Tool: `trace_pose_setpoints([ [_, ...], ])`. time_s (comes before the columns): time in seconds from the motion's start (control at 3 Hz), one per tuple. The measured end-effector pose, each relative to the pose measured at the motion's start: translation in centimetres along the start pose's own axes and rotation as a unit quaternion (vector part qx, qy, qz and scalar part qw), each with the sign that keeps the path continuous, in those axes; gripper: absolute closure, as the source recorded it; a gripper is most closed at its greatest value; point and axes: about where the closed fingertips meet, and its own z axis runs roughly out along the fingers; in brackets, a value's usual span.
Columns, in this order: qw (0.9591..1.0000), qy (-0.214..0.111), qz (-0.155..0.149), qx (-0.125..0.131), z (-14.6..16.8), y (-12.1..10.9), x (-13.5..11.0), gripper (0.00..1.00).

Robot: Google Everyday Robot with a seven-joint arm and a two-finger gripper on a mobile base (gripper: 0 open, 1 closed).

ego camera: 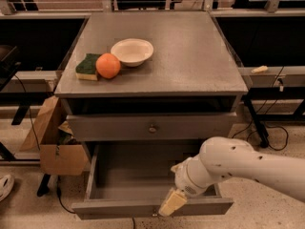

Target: Close middle drawer

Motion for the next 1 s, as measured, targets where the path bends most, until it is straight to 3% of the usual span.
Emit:
trace_pose_setpoints([
  [0.33, 0.9986, -0.017, 0.049, -0.010, 5.0, 0.7, 2.4, 0.42],
  [1.0, 0.9914, -0.007, 0.130, -0.016, 10.1, 0.9, 7.7, 0.89],
])
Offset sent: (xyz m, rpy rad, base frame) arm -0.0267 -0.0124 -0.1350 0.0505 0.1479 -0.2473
